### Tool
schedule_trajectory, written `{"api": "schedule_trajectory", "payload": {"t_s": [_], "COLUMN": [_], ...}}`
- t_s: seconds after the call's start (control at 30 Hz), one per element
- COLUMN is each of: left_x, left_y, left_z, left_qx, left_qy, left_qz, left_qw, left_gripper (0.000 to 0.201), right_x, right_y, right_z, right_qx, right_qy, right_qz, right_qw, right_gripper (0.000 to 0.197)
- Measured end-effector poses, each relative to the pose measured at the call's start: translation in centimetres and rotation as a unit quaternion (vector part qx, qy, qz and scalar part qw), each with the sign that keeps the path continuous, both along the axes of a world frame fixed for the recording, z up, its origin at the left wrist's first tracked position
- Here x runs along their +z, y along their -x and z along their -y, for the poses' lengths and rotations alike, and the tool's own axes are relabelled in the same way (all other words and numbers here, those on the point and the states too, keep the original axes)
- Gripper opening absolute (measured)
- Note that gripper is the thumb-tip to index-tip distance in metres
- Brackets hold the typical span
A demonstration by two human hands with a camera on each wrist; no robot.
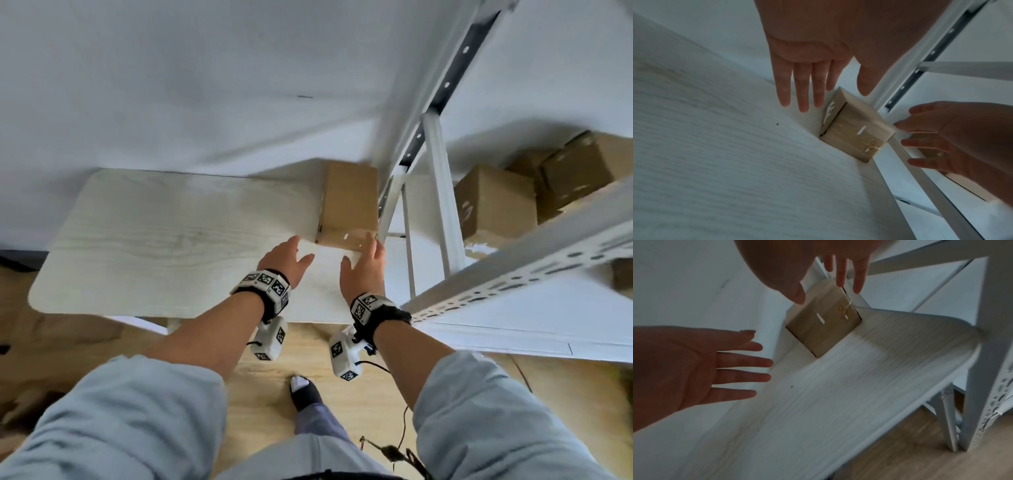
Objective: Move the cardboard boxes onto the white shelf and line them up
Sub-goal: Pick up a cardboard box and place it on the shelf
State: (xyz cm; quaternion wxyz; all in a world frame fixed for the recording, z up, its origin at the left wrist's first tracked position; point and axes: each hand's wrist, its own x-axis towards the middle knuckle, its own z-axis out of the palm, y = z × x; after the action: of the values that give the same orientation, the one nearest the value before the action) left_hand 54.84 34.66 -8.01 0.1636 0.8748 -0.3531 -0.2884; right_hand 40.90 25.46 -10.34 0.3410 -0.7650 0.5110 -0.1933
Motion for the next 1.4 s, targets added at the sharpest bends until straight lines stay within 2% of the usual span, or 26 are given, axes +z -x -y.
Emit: {"api": "schedule_trajectory", "payload": {"t_s": [0.1, 0.17, 0.27, 0.43, 0.6, 0.7, 0.8, 1.0, 1.1, 1.2, 1.3, 1.4], "left_x": [1.3, 2.2, 3.3, 4.8, 6.5, 7.1, 7.9, 8.3, 8.4, 8.0, 7.7, 7.2], "left_y": [2.7, 4.8, 8.3, 14.9, 22.2, 25.7, 29.0, 34.2, 35.0, 33.9, 32.2, 30.6], "left_z": [-3.2, -5.5, -8.7, -11.7, -10.9, -8.7, -5.3, 4.8, 11.0, 16.2, 20.2, 23.6], "left_qx": [-0.024, -0.026, -0.026, -0.063, -0.061, -0.073, -0.097, -0.106, -0.045, 0.053, 0.124, 0.163], "left_qy": [0.002, 0.036, 0.092, 0.135, 0.198, 0.233, 0.246, 0.268, 0.252, 0.226, 0.195, 0.179], "left_qz": [0.031, 0.034, 0.039, 0.045, -0.043, -0.087, -0.085, -0.109, -0.132, -0.143, -0.137, -0.118], "left_qw": [0.999, 0.998, 0.995, 0.988, 0.977, 0.966, 0.961, 0.951, 0.958, 0.962, 0.963, 0.963], "left_gripper": [0.061, 0.062, 0.060, 0.058, 0.050, 0.046, 0.049, 0.055, 0.060, 0.068, 0.080, 0.087], "right_x": [1.6, 2.4, 3.2, 4.9, 6.9, 7.9, 8.6, 8.8, 8.7, 8.6, 8.2, 7.2], "right_y": [3.0, 5.5, 9.7, 17.1, 23.9, 27.1, 30.4, 35.3, 36.9, 37.3, 36.4, 34.6], "right_z": [-3.2, -5.8, -9.7, -13.6, -12.7, -10.5, -7.3, 1.8, 7.5, 13.1, 17.9, 21.6], "right_qx": [0.025, 0.041, 0.039, -0.011, -0.106, -0.159, -0.205, -0.250, -0.239, -0.215, -0.178, -0.137], "right_qy": [0.029, 0.082, 0.113, 0.125, 0.123, 0.129, 0.134, 0.124, 0.113, 0.091, 0.069, 0.050], "right_qz": [-0.038, -0.055, -0.065, -0.044, -0.025, -0.001, 0.028, 0.071, 0.089, 0.083, 0.067, 0.048], "right_qw": [0.999, 0.994, 0.991, 0.991, 0.986, 0.979, 0.969, 0.958, 0.960, 0.969, 0.979, 0.988], "right_gripper": [0.059, 0.050, 0.047, 0.043, 0.044, 0.044, 0.042, 0.038, 0.038, 0.040, 0.043, 0.046]}}
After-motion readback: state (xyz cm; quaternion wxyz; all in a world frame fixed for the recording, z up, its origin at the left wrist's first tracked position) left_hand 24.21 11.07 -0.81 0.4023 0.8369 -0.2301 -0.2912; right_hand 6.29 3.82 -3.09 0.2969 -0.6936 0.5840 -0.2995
